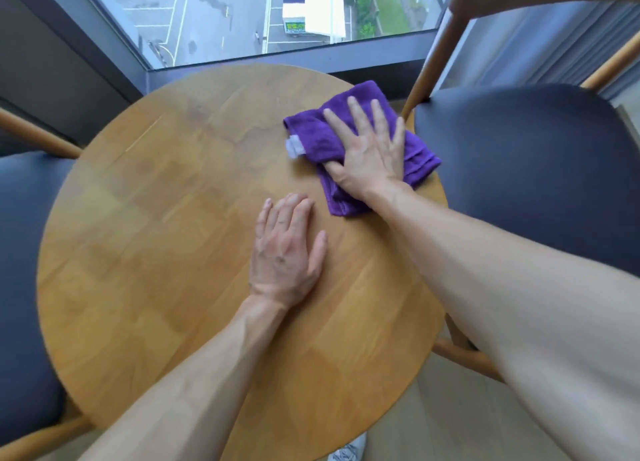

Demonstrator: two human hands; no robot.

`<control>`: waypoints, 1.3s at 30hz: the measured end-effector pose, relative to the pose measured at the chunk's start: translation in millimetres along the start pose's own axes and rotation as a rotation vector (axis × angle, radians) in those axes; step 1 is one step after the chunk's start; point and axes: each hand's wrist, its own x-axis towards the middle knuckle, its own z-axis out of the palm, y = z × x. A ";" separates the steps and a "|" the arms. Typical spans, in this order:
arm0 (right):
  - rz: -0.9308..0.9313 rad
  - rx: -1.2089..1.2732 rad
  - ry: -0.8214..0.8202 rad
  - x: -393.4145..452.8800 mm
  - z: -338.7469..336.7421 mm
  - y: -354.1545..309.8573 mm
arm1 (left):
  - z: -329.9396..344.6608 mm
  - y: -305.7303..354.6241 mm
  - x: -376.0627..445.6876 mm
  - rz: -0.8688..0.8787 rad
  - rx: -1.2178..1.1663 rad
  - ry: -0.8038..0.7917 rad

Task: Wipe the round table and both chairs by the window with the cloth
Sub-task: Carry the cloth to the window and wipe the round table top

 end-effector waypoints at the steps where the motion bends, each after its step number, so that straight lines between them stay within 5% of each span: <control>1: -0.052 -0.003 0.001 -3.5 2.2 -11.2 | -2.2 -0.5 0.8 -0.042 -0.114 0.028; 7: -0.099 -0.004 0.032 -30.2 10.2 -40.8 | -27.3 -6.3 10.5 -0.351 -0.568 0.241; 13: 0.005 0.035 0.044 -55.9 19.8 -93.7 | -79.5 -77.0 0.5 -0.464 -0.293 0.313; 22: -0.293 0.111 -0.036 -179.2 43.9 -262.9 | -148.0 -153.5 -46.5 -0.553 -0.183 0.132; 28: -0.387 0.090 -0.059 -245.9 54.5 -263.6 | -157.6 -168.3 -80.9 -0.451 -0.156 -0.155; 32: -0.138 0.003 -0.070 -236.7 41.5 -216.2 | -161.6 -169.7 -100.8 -0.304 -0.065 -0.355; 35: 0.129 -0.001 -0.109 -219.0 25.9 -189.8 | -170.2 -176.9 -102.7 -0.325 -0.133 -0.400; 39: 0.241 0.140 -0.205 -201.0 8.3 -183.5 | -185.1 -187.0 -95.8 -0.405 -0.232 -0.454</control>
